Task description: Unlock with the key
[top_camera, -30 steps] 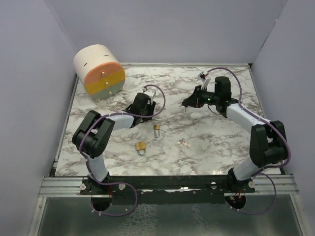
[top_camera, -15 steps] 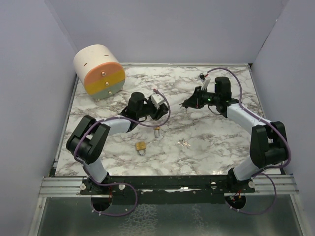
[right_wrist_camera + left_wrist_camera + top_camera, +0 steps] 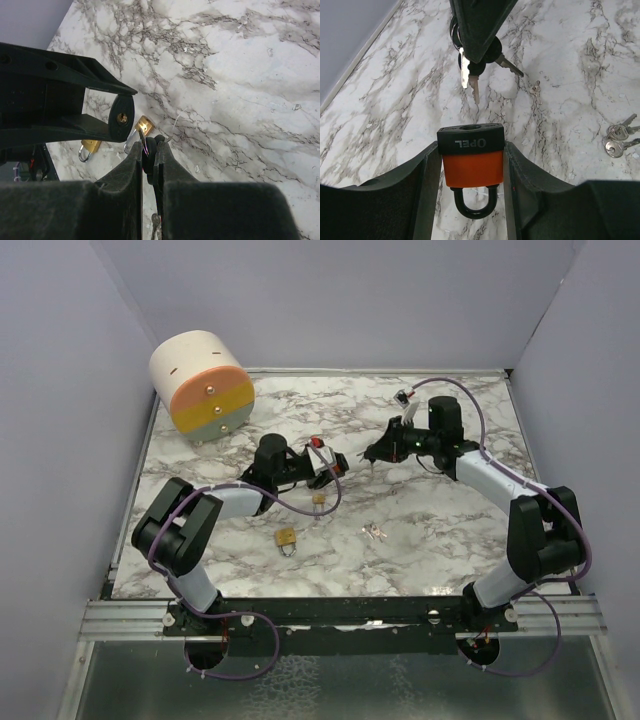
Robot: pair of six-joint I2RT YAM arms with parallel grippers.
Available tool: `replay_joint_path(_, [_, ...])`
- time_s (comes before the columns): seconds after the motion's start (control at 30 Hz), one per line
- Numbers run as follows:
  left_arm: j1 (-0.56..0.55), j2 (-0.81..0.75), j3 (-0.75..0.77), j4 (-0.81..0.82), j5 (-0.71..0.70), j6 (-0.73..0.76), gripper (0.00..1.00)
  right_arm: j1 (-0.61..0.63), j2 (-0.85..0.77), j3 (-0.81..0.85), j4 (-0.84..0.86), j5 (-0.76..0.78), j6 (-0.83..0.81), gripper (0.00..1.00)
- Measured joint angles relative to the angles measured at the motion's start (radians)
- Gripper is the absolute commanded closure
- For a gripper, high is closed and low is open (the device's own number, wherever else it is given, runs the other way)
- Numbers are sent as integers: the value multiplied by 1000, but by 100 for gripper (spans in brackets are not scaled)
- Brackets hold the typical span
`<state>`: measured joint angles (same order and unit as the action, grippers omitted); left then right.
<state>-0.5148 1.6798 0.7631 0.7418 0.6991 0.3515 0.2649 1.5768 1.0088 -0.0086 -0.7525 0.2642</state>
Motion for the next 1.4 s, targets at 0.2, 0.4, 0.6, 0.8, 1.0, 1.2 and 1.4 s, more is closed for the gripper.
replay_joint_path(0.2, [-3, 0, -26, 56, 28, 48, 100, 10, 0, 0, -2, 0, 0, 99])
replay_joint_path(0.4, [-7, 0, -29, 89, 30, 99, 100, 38, 0, 0, -11, 0, 0, 99])
replay_joint_path(0.6, [-10, 0, -43, 96, 29, 143, 100, 73, 0, 4, -27, 0, 0, 99])
replay_joint_path(0.8, [-11, 0, -57, 100, 30, 174, 100, 90, 0, 10, -30, 5, 1, 99])
replay_joint_path(1.0, [-19, -3, -66, 103, 30, 202, 100, 95, 0, 11, -30, 15, 2, 99])
replay_joint_path(1.2, [-28, -12, -79, 103, 28, 221, 100, 96, 0, 12, -32, 30, 4, 99])
replay_joint_path(1.4, [-31, -29, -89, 102, 15, 232, 100, 96, 0, 12, -36, 35, 4, 99])
